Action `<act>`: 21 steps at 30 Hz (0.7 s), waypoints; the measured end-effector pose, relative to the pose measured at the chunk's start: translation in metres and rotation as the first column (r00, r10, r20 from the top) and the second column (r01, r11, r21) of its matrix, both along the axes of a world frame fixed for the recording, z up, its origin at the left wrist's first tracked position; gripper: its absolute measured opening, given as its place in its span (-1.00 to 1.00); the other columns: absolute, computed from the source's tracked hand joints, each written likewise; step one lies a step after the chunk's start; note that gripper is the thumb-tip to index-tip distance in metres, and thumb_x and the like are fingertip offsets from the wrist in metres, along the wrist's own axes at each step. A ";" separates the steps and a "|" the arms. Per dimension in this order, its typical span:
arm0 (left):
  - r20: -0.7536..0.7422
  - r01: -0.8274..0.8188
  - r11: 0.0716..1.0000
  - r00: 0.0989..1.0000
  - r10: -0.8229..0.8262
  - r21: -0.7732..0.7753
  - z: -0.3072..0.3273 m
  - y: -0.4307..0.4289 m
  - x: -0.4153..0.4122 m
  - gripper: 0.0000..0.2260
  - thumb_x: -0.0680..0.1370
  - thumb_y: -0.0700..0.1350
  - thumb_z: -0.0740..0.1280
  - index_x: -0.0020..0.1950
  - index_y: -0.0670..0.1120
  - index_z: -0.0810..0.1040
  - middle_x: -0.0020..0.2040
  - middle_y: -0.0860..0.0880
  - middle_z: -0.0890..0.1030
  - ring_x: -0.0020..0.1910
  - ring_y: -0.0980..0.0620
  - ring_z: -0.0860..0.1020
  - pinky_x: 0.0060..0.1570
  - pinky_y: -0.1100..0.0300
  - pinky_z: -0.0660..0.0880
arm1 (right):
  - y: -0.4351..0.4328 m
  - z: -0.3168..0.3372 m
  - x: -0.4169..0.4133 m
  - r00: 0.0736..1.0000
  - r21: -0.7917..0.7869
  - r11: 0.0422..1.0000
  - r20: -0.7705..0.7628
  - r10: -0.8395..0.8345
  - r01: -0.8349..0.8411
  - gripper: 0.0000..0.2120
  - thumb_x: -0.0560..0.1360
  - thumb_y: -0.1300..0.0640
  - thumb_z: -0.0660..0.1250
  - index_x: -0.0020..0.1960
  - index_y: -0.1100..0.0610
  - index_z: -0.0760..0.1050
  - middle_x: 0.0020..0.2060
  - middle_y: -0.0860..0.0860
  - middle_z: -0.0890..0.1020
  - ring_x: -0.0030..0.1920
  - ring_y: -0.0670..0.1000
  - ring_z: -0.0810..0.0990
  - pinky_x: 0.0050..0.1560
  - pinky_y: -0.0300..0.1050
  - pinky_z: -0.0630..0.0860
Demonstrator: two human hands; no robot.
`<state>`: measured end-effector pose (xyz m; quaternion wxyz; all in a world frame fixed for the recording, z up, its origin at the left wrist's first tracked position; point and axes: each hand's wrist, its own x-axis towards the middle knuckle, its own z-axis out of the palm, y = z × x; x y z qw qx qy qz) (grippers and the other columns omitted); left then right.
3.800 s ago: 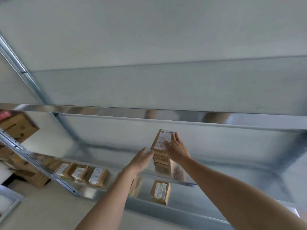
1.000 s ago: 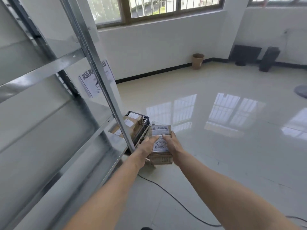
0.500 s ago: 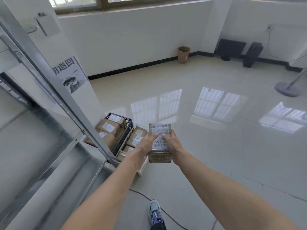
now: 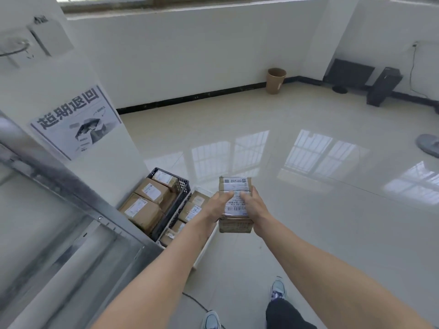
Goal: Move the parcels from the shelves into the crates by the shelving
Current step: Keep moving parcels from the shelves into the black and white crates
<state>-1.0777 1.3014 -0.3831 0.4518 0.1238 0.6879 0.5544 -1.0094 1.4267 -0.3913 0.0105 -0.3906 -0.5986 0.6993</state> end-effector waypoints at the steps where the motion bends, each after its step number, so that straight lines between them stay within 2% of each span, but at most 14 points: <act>1: 0.002 -0.031 0.999 1.000 0.031 -0.022 -0.003 0.009 -0.006 -0.73 0.72 -0.04 0.17 0.31 -0.06 0.58 0.11 -0.04 0.70 -0.25 0.29 0.68 -0.37 0.45 0.49 | 0.009 -0.002 -0.007 1.000 -0.004 1.000 -0.002 0.017 -0.017 -0.70 0.69 0.17 0.14 0.40 0.05 0.38 0.08 0.02 0.65 -0.10 -0.05 0.69 -0.26 -0.24 0.58; 3: 0.010 -0.096 0.995 0.995 0.096 -0.041 -0.005 0.028 -0.015 -0.72 0.71 -0.02 0.20 0.34 -0.05 0.59 0.15 -0.05 0.71 -0.19 0.26 0.69 -0.33 0.44 0.50 | 0.031 -0.007 -0.022 0.998 -0.009 0.998 -0.003 0.059 -0.059 -0.72 0.70 0.17 0.13 0.39 0.04 0.38 0.10 0.03 0.65 -0.10 -0.06 0.68 -0.30 -0.29 0.56; 6: 0.043 -0.186 0.982 0.982 0.186 -0.021 -0.013 0.069 -0.029 -0.72 0.70 0.00 0.22 0.36 -0.02 0.58 0.15 0.00 0.72 0.02 0.12 0.71 -0.10 0.29 0.55 | 0.075 -0.015 -0.047 0.989 0.009 0.989 0.009 0.146 -0.147 -0.72 0.69 0.17 0.13 0.39 0.04 0.39 0.15 0.06 0.65 -0.08 -0.05 0.68 -0.29 -0.29 0.55; 7: 0.049 -0.206 0.978 0.977 0.207 -0.023 -0.013 0.079 -0.030 -0.73 0.70 0.00 0.22 0.34 -0.01 0.59 0.13 0.01 0.73 0.05 0.11 0.70 -0.08 0.27 0.55 | 0.086 -0.016 -0.052 0.985 0.017 0.985 0.017 0.172 -0.172 -0.72 0.69 0.17 0.13 0.38 0.04 0.39 0.15 0.06 0.65 -0.08 -0.05 0.68 -0.27 -0.27 0.55; 9: 0.057 -0.283 0.959 0.957 0.283 -0.018 -0.014 0.103 -0.036 -0.77 0.71 -0.06 0.21 0.28 -0.03 0.60 0.05 0.02 0.73 -0.05 0.17 0.70 -0.14 0.33 0.55 | 0.114 -0.018 -0.067 0.971 0.024 0.972 0.034 0.235 -0.236 -0.73 0.69 0.17 0.13 0.37 0.04 0.39 0.12 0.04 0.65 -0.09 -0.06 0.68 -0.26 -0.26 0.55; 10: 0.064 -0.325 0.945 0.943 0.326 -0.016 -0.016 0.116 -0.039 -0.78 0.71 -0.08 0.21 0.27 -0.06 0.60 0.06 0.00 0.72 -0.03 0.13 0.71 -0.10 0.32 0.57 | 0.128 -0.019 -0.075 0.962 0.033 0.962 0.044 0.271 -0.272 -0.74 0.69 0.17 0.13 0.36 0.03 0.39 0.10 0.02 0.65 -0.11 -0.07 0.67 -0.28 -0.27 0.54; 13: 0.098 -0.431 0.903 0.898 0.429 -0.009 -0.025 0.147 -0.051 -0.68 0.65 0.00 0.29 0.36 -0.09 0.57 0.19 -0.11 0.71 0.18 -0.10 0.68 0.25 -0.01 0.57 | 0.160 -0.022 -0.098 0.924 0.047 0.924 0.069 0.376 -0.379 -0.70 0.69 0.15 0.13 0.41 0.01 0.35 0.07 -0.02 0.64 -0.09 -0.08 0.66 -0.25 -0.24 0.54; 14: 0.111 -0.463 0.886 0.880 0.461 -0.011 -0.027 0.154 -0.055 -0.64 0.61 0.04 0.31 0.37 -0.07 0.57 0.19 -0.09 0.71 0.19 -0.10 0.68 0.27 -0.04 0.55 | 0.167 -0.024 -0.108 0.910 0.047 0.911 0.073 0.407 -0.411 -0.67 0.69 0.15 0.13 0.43 -0.01 0.33 0.10 -0.01 0.64 -0.06 -0.06 0.67 -0.19 -0.19 0.56; 17: 0.135 -0.560 0.828 0.818 0.559 -0.032 -0.034 0.166 -0.064 -0.67 0.62 0.04 0.32 0.36 -0.02 0.57 0.18 -0.02 0.72 0.18 -0.03 0.67 0.15 0.07 0.55 | 0.182 -0.035 -0.130 0.874 0.034 0.875 0.084 0.479 -0.483 -0.65 0.66 0.15 0.14 0.42 -0.05 0.36 0.17 0.05 0.66 0.02 0.03 0.69 -0.01 -0.04 0.62; 21: 0.160 -0.632 0.773 0.759 0.631 -0.049 -0.051 0.169 -0.081 -0.69 0.64 0.04 0.30 0.38 0.04 0.56 0.19 0.03 0.71 0.19 0.02 0.67 0.14 0.12 0.53 | 0.184 -0.048 -0.157 0.826 0.007 0.828 0.090 0.557 -0.560 -0.68 0.63 0.18 0.12 0.32 -0.07 0.43 0.11 0.04 0.68 -0.03 0.03 0.69 -0.04 -0.05 0.62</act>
